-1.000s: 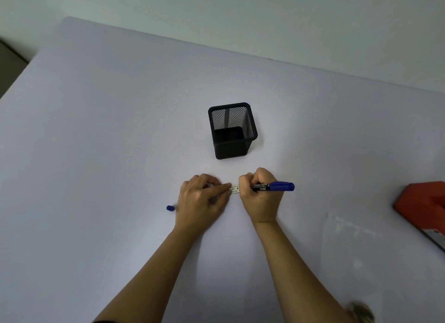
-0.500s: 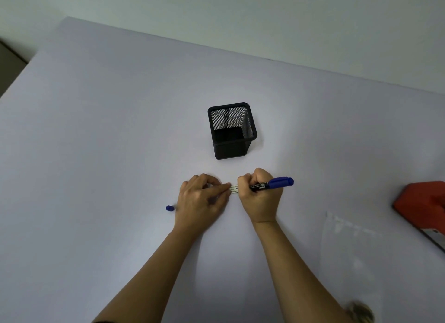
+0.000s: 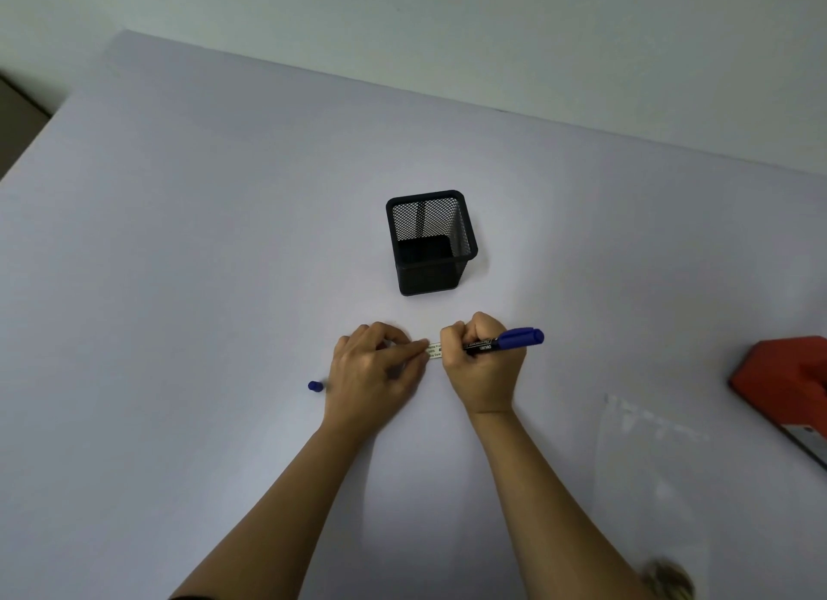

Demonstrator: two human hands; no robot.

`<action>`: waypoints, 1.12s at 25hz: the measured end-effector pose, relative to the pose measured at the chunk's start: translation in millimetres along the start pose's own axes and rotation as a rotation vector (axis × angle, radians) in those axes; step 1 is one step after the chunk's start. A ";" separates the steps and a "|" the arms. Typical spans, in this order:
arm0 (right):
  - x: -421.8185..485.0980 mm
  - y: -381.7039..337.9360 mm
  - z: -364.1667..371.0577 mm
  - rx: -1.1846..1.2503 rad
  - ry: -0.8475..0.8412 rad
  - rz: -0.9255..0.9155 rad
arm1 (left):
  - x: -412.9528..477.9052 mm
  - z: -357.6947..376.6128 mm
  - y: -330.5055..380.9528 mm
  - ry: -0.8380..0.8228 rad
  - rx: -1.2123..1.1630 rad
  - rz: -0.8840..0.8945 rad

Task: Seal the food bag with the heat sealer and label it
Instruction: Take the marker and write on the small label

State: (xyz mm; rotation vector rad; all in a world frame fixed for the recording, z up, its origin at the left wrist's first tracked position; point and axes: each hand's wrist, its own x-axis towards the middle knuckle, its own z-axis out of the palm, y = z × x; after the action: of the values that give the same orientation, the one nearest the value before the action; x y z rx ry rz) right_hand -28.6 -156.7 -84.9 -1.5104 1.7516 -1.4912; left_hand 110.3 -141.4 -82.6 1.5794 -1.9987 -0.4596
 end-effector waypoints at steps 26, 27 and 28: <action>0.5 0.8 0.9 -0.051 0.014 -0.004 | -0.1 0.7 -1.5 0.000 -0.008 -0.002; -0.1 0.3 1.0 -0.051 0.003 -0.011 | -0.2 0.8 -1.5 -0.003 -0.008 -0.003; -0.2 0.0 0.8 -0.044 -0.003 -0.010 | -0.2 0.8 -1.4 -0.007 -0.008 -0.005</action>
State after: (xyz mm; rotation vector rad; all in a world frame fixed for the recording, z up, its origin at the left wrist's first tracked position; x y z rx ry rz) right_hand -27.9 -156.9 -85.3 -1.5446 1.7887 -1.4642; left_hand 110.9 -141.6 -84.1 1.5804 -1.9962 -0.4742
